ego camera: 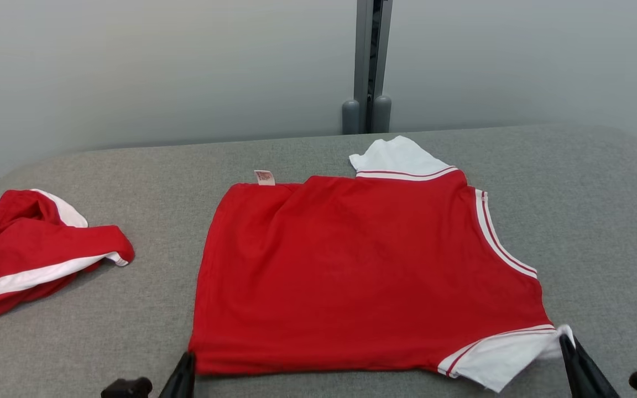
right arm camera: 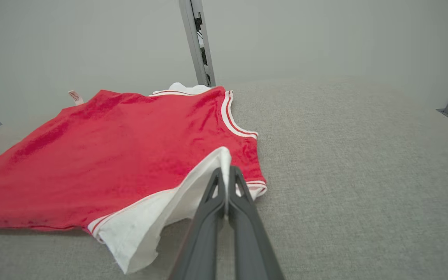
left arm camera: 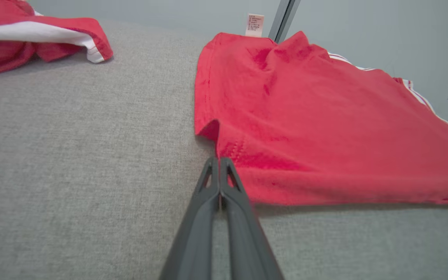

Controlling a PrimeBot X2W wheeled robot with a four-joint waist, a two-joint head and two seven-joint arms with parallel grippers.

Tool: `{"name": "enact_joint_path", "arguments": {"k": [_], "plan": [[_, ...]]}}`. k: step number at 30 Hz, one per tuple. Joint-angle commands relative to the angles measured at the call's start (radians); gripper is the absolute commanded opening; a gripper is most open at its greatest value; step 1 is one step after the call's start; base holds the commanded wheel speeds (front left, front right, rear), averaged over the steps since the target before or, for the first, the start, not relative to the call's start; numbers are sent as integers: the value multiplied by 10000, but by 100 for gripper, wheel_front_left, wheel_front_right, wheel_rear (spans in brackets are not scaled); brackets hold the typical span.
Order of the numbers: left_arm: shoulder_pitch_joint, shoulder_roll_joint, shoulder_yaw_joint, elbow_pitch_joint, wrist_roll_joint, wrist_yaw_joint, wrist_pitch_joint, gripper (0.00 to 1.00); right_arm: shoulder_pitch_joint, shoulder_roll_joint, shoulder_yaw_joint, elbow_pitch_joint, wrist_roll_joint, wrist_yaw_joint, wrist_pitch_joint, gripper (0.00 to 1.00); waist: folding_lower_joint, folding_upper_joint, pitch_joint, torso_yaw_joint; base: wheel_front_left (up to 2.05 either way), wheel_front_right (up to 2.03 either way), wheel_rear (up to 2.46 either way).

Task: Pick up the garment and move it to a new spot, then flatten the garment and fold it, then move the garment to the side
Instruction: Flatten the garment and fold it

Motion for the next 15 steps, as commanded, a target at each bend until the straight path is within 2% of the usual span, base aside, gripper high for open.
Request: {"name": "enact_joint_path", "arguments": {"k": [1, 10, 15], "plan": [[-325, 45, 22, -148, 78, 34, -19, 0, -341, -41, 52, -91, -73, -3, -15, 0, 0, -1, 148, 51, 0, 0, 0], [-2060, 38, -343, -250, 340, 14, -18, 0, -2714, -103, -180, 302, -294, -3, -13, 0, 0, -1, 1234, 311, 0, 0, 0], [-3068, 35, -718, 202, 335, 322, -18, 0, -3765, -22, -377, 868, -504, -1, -12, 0, 0, -1, 1781, 448, 0, 0, 0]]}}
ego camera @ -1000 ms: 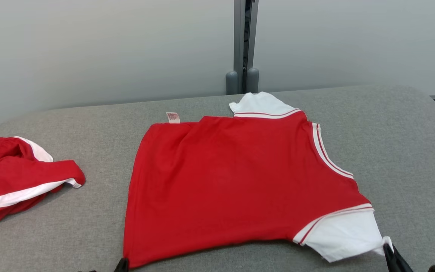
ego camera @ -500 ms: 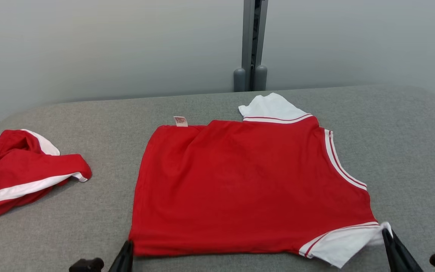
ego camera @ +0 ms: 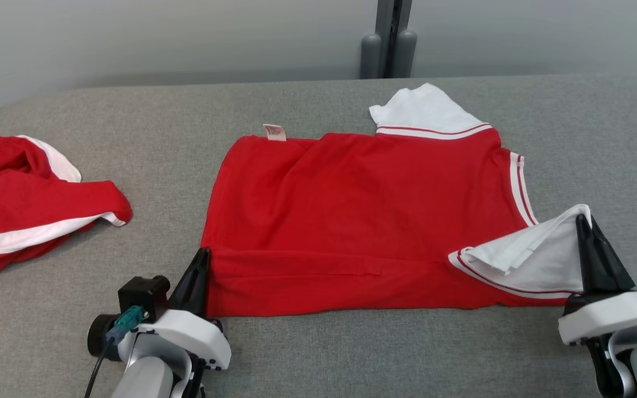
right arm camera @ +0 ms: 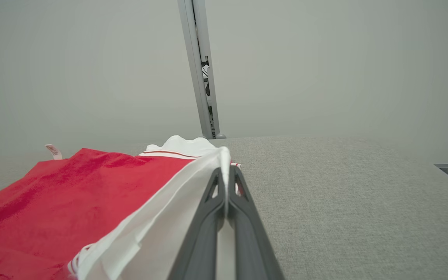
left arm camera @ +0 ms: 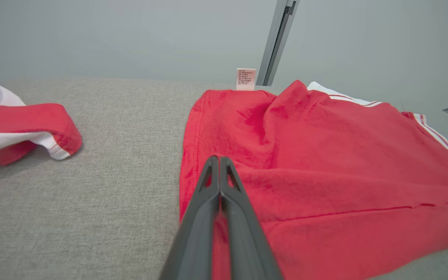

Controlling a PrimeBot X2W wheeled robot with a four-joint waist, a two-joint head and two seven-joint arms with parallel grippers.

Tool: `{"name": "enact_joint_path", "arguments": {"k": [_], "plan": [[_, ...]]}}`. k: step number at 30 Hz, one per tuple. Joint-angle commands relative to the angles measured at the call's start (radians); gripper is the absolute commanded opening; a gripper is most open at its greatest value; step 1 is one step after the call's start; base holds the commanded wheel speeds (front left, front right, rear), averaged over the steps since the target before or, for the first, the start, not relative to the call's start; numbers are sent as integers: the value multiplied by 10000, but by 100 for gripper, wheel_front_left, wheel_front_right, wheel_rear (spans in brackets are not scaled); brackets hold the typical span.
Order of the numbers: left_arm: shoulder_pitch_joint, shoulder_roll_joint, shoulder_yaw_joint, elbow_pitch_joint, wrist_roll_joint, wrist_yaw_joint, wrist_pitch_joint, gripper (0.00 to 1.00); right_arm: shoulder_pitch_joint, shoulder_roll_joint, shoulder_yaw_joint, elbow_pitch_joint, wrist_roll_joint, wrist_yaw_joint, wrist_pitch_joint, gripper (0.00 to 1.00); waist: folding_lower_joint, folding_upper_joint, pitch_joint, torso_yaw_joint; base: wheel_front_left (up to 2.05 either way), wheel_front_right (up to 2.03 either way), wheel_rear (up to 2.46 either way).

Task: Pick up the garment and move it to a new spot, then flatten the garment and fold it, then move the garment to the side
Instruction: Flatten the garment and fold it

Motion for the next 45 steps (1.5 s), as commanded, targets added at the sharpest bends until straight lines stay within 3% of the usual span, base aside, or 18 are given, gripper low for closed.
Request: {"name": "enact_joint_path", "arguments": {"k": [1, 16, 30, 31, 32, 33, 45], "plan": [[-359, 34, -128, 149, 36, 121, -16, 0, -359, 29, -31, 167, -98, -1, -8, 0, 0, 0, 345, 114, 0, 0, 0], [-1675, 41, -148, 645, 125, 587, -16, 0, -2333, 213, -400, 1264, -670, -3, -8, 0, 0, 0, 1266, 202, 0, 0, 0], [-2382, 38, -312, 795, 268, 652, -16, 0, -3697, 112, -344, 2372, -1325, -3, -8, 0, 0, 0, 1718, 309, 0, 0, 0], [-2362, 38, -295, 781, 255, 674, -18, 0, -3736, 136, -389, 2396, -1376, -3, -8, 35, 0, 0, 1719, 313, 0, 0, 0], [-2334, 43, -243, 682, 267, 724, -18, 35, -3723, 153, -444, 2357, -1451, -3, -8, 92, 0, 0, 1716, 316, 0, 0, 0], [-2228, 43, -182, 618, 215, 779, -18, 100, -3650, 177, -561, 2308, -1512, -3, -8, 100, 0, 0, 1712, 319, 0, 0, 0], [-99, 40, -205, -939, -202, 1099, -16, 100, -1332, 417, -1370, 1137, -1210, -3, -3, 100, 0, 0, 1310, 337, 0, 0, 0]]}}
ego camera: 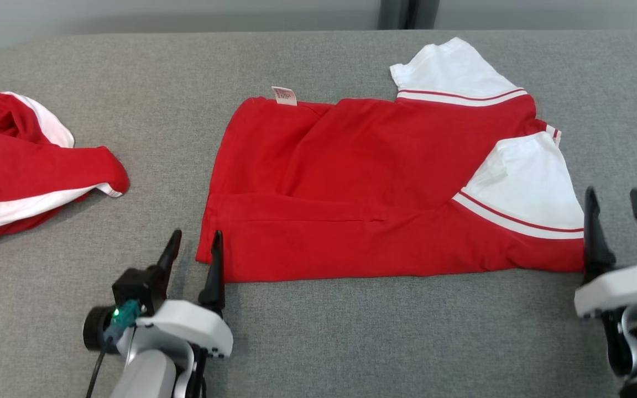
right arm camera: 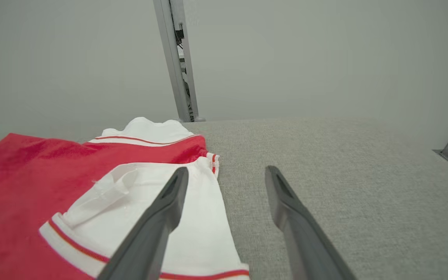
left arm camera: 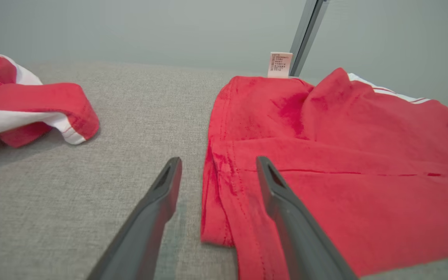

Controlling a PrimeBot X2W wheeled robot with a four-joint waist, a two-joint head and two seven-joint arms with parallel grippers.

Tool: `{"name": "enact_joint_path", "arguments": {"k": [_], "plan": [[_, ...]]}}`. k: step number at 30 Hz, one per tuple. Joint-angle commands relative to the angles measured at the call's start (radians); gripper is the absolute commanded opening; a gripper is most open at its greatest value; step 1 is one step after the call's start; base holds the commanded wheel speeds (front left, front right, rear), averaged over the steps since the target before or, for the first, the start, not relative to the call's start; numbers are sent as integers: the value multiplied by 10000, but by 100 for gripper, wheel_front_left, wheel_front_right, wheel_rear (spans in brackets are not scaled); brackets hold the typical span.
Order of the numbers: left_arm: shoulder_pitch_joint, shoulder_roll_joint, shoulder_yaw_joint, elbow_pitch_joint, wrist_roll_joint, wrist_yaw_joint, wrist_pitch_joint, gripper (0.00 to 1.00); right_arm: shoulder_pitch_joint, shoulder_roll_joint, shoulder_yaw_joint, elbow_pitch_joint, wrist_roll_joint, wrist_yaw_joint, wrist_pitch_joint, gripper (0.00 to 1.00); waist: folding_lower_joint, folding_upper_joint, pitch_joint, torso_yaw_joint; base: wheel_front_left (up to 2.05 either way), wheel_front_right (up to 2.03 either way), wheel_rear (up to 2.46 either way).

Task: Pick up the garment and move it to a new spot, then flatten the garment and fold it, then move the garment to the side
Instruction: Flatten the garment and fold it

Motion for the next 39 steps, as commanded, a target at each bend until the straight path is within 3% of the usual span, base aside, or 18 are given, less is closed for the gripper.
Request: {"name": "enact_joint_path", "arguments": {"k": [1, 9, 17, 18, 20, 21, 26, 38, 39], "plan": [[368, 51, -49, -132, -99, 78, -16, 100, 559, 9, 108, -114, 107, -3, 3, 100, 0, 0, -108, -9, 0, 0, 0], [778, 51, -154, -157, 21, 91, -16, 100, 1527, 125, 374, 310, 417, -3, 3, 100, 0, 0, -176, -96, 0, 0, 0], [482, 48, -218, -52, 29, 39, -16, 100, 1033, 169, 560, 1425, 770, -3, 6, 100, 0, 0, -19, -39, 0, 0, 0], [461, 50, -229, -18, -14, 22, -16, 100, 957, 179, 602, 1579, 839, -3, 7, 89, 0, 0, -9, -26, 0, 0, 0], [452, 48, -258, 21, -57, 4, -18, 100, 866, 127, 810, 1794, 929, -1, 18, 6, 0, 0, 1, 5, 0, 0, 0], [462, 50, -254, 55, -88, -3, -16, 100, 818, 102, 876, 1843, 996, -1, 18, 0, 0, 0, 5, 18, 0, 0, 0], [537, 48, -249, 219, -223, -3, -16, 100, 704, -45, 1005, 1657, 1261, -3, 15, 0, 0, 0, -9, 21, 0, 0, 0], [276, 50, -435, 606, -496, -459, -15, 100, 627, -151, 996, 1133, 1416, -3, 3, 0, 0, 0, 110, -206, 0, 0, 0], [230, 50, -452, 677, -483, -469, -8, 40, 605, -133, 999, 1102, 1414, -3, 4, 0, 0, 0, 123, -227, 0, 0, 0]]}}
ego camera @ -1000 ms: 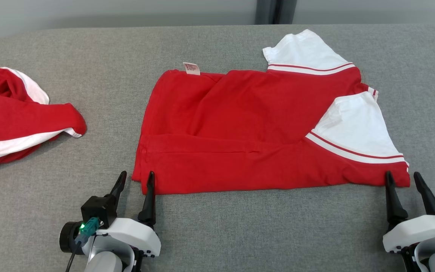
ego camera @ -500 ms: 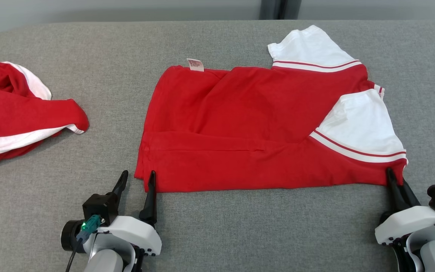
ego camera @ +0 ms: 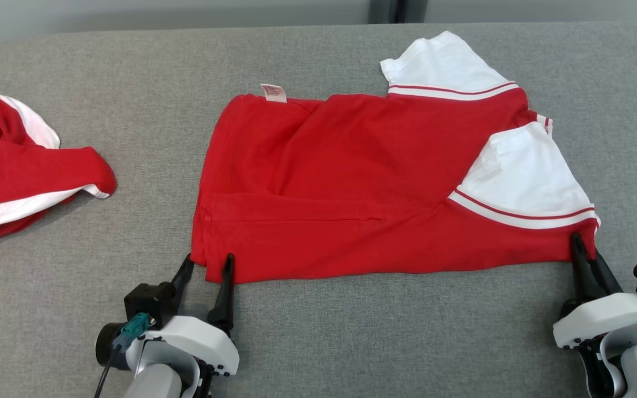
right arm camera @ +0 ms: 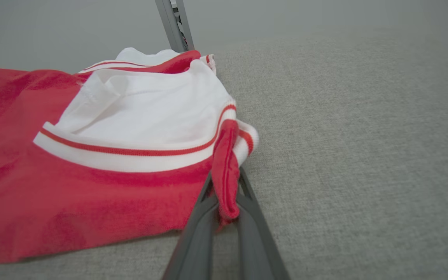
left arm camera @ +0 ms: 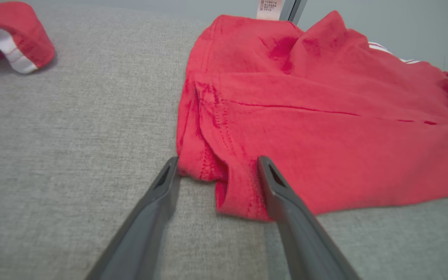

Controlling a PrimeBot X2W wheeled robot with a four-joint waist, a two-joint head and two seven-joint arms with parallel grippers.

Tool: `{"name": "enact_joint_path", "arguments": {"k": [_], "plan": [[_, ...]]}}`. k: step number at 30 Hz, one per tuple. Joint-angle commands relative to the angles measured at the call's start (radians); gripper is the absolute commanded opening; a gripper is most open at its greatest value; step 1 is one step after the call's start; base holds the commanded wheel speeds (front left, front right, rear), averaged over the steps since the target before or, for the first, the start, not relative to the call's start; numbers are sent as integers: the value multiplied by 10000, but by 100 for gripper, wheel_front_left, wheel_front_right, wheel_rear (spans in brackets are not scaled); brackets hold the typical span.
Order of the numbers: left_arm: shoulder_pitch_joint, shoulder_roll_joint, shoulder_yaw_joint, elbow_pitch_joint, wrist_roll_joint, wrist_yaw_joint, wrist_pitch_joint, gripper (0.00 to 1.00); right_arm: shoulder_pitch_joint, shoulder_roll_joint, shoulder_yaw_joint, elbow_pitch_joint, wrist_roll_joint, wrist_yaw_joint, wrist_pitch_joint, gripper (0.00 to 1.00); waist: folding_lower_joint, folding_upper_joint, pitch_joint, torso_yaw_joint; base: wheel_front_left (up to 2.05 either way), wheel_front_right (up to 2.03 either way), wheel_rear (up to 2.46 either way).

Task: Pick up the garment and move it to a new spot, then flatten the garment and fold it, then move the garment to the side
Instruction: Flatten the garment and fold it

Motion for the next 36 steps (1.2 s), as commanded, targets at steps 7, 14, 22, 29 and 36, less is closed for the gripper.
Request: {"name": "enact_joint_path", "arguments": {"k": [7, 14, 22, 29, 36], "plan": [[-140, 55, -6, 374, -276, -174, -1, 0, -95, 80, -109, -289, 151, -3, 4, 0, 0, 0, -198, -82, 0, 0, 0], [355, 63, 447, 144, 68, -130, -4, 0, 354, 134, -280, -272, 247, -4, 4, 0, 0, 0, -874, -13, 0, 0, 0], [1532, 86, 1081, 92, 313, -203, -10, 0, 1596, 213, -481, -475, 519, -15, 3, 0, 0, 0, -1867, 62, 0, 0, 0], [2352, 71, 781, 41, 384, -172, -10, 0, 2547, 314, -296, -561, 730, -15, 3, 0, 0, 0, -2036, -24, 0, 0, 0], [1695, 51, 544, -372, 581, 142, -8, 100, 1890, 269, -400, -803, 481, -1, 3, 100, 0, 0, -1463, -194, 0, 0, 0]]}}
